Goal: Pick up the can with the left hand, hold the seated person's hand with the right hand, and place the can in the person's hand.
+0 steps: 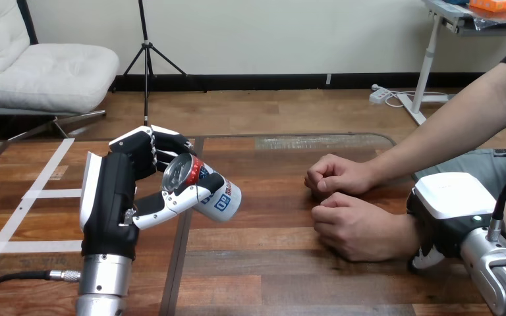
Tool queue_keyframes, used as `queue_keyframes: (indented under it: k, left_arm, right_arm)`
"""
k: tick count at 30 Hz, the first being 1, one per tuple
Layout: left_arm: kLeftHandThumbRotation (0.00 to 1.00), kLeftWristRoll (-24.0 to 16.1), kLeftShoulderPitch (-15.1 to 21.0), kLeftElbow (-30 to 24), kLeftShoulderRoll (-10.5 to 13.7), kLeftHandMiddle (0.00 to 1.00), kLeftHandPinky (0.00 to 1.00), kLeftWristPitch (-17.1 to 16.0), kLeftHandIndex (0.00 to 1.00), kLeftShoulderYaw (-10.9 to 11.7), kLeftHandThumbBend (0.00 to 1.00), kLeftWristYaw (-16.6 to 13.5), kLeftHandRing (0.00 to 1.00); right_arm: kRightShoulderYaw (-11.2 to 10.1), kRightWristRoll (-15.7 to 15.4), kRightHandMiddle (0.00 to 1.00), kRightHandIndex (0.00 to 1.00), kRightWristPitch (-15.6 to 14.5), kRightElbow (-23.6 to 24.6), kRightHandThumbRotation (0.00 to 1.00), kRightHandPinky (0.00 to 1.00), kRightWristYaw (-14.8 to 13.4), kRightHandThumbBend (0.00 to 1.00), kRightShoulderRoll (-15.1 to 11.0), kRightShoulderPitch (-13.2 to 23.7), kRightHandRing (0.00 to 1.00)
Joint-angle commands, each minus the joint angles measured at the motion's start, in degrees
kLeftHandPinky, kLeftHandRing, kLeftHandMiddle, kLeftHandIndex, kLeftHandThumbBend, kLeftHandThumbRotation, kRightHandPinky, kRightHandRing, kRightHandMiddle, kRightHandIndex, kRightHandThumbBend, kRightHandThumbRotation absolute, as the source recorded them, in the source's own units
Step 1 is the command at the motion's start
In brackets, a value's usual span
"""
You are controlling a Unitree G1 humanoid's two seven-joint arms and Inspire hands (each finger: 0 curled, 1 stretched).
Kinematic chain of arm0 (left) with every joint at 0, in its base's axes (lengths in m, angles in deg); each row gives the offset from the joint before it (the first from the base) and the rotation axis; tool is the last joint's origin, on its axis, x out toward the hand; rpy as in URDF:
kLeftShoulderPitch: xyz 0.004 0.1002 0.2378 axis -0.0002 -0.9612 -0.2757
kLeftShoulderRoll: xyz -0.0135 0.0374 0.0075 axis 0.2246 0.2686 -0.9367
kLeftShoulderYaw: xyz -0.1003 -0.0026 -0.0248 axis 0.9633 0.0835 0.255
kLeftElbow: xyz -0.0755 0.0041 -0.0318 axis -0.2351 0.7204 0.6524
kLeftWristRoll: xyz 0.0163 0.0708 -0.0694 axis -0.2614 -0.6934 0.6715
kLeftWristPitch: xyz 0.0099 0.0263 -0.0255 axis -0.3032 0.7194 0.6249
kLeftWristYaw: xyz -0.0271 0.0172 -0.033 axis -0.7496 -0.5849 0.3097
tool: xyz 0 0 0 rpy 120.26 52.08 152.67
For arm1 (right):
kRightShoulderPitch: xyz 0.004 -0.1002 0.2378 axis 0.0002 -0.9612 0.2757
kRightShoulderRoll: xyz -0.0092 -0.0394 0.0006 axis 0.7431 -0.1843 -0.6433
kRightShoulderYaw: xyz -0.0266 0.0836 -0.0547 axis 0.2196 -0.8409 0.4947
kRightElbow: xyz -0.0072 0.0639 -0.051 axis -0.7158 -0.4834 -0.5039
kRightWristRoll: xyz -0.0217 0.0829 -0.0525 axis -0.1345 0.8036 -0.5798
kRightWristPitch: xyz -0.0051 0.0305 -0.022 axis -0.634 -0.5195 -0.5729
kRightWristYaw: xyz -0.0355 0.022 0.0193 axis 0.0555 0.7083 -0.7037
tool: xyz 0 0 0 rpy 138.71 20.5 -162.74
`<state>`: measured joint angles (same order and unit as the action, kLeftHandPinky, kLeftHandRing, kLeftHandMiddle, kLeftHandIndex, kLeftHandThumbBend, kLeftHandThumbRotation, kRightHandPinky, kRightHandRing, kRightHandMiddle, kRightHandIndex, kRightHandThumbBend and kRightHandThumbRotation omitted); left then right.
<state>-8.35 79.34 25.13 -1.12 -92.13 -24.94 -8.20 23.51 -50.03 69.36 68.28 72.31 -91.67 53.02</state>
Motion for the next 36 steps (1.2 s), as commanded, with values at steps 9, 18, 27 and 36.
queue_keyframes:
  k: [9,18,27,36]
  left_arm:
    - [0.00,0.38,3.64,-1.80,0.40,0.43,0.33,-1.20,0.43,0.11,0.66,0.39,0.38]
    - [0.00,0.16,4.21,-1.45,0.15,0.44,0.33,-1.00,0.44,-0.11,0.66,0.71,0.38]
    - [0.00,-0.20,4.54,-1.76,-0.13,0.43,0.33,-0.15,0.44,-0.61,0.66,1.07,0.38]
    - [0.00,-0.21,5.59,-0.61,-0.46,0.44,0.34,-1.35,0.44,-1.02,0.65,1.70,0.39]
  right_arm:
    - [-4.73,4.70,0.21,0.33,-0.99,8.48,0.00,0.01,-0.67,0.56,-0.37,-1.15,0.10]
    - [-5.98,5.16,0.25,0.38,-0.91,12.45,0.00,0.03,-0.03,0.59,-1.12,-2.11,0.13]
    - [-6.92,5.11,0.29,0.42,-2.53,17.09,0.00,0.05,3.24,0.63,-1.64,-2.75,0.17]
    - [-7.58,4.20,0.28,0.45,-3.15,20.38,0.00,0.05,4.15,0.69,-1.72,-3.24,0.16]
